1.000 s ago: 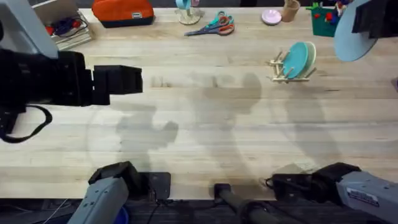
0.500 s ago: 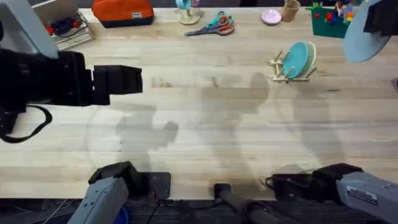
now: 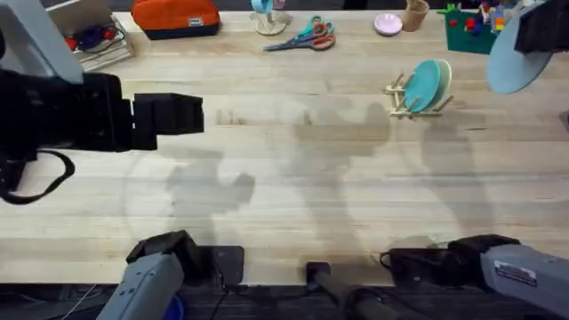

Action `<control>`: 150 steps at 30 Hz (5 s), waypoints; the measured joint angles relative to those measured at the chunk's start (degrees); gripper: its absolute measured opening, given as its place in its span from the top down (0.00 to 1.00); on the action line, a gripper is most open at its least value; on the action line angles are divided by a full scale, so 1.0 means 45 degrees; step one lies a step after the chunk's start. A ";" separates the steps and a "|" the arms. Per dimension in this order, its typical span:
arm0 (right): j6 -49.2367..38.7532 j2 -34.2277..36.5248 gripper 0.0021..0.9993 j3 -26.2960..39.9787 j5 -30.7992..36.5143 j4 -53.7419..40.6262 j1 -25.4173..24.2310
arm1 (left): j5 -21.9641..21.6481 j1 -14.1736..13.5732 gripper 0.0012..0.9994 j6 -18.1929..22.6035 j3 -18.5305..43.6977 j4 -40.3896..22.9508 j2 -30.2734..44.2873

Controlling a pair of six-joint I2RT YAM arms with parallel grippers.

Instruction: Pick up the plates from the table one by one and place each into a slot on the dish rack.

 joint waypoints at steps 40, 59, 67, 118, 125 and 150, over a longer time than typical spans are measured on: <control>-0.2015 0.2265 0.97 0.0000 -0.2450 0.0841 -0.2475 | 0.0000 0.0000 0.01 0.0000 0.0000 0.0000 0.0000; -0.2360 0.3586 0.97 0.0000 -0.2959 0.1834 -0.3349 | 0.0000 0.0000 0.01 0.0000 0.0000 -0.0010 0.0000; -0.2491 0.3671 0.97 0.0005 -0.2981 0.2394 -0.3349 | 0.0000 0.0000 0.01 0.0000 0.0000 -0.0010 0.0000; -0.2547 0.6595 0.91 0.0005 -0.3069 0.3120 -0.3349 | 0.0000 0.0000 0.01 0.0000 0.0000 -0.0010 0.0000; -0.2583 0.6591 0.82 0.0005 -0.3069 0.3152 -0.3349 | 0.0000 0.0000 0.01 0.0000 0.0000 -0.0010 0.0000; -0.2590 0.6344 0.60 0.0005 -0.3067 0.3206 -0.3349 | 0.0000 0.0000 0.01 -0.0005 0.0000 -0.0010 0.0000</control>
